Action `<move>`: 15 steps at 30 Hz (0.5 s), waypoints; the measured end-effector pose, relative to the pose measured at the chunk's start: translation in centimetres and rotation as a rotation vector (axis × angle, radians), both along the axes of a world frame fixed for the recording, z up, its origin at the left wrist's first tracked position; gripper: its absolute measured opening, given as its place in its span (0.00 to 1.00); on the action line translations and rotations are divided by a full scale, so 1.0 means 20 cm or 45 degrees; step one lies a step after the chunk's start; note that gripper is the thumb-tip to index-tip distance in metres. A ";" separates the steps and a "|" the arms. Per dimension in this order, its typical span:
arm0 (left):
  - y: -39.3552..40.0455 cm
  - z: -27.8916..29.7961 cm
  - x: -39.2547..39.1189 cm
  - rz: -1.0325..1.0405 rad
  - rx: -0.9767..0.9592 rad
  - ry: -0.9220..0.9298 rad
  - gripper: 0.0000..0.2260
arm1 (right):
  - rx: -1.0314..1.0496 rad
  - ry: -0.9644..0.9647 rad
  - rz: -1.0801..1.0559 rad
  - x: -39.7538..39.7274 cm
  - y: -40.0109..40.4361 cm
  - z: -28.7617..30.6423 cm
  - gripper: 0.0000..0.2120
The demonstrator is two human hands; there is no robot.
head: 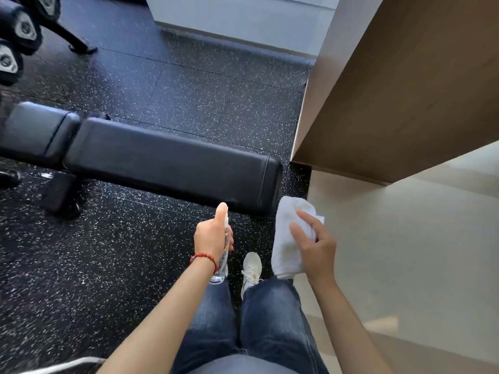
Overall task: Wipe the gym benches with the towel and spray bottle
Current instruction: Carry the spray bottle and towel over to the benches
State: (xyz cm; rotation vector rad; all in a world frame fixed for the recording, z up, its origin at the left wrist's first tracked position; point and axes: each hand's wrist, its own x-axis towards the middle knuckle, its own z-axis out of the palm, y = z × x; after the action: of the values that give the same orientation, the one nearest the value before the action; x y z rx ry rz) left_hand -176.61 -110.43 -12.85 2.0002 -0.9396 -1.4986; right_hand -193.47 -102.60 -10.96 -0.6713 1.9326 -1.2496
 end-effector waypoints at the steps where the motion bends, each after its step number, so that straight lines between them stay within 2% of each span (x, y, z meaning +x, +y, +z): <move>1: -0.03 0.00 -0.01 -0.004 0.008 -0.005 0.29 | 0.000 -0.006 0.006 0.00 -0.03 -0.01 0.13; 10: -0.28 -0.09 0.03 0.080 0.088 -0.071 0.26 | 0.034 -0.044 -0.026 0.02 -0.24 -0.04 0.13; 15: -0.38 -0.11 0.10 0.127 0.107 -0.161 0.32 | 0.069 -0.050 0.061 0.06 -0.37 -0.07 0.13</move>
State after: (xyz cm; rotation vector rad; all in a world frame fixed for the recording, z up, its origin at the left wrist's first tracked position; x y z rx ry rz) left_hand -174.55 -118.11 -15.03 2.1903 -0.8248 -1.3922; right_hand -192.25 -109.95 -12.33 -0.6567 1.9000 -1.1686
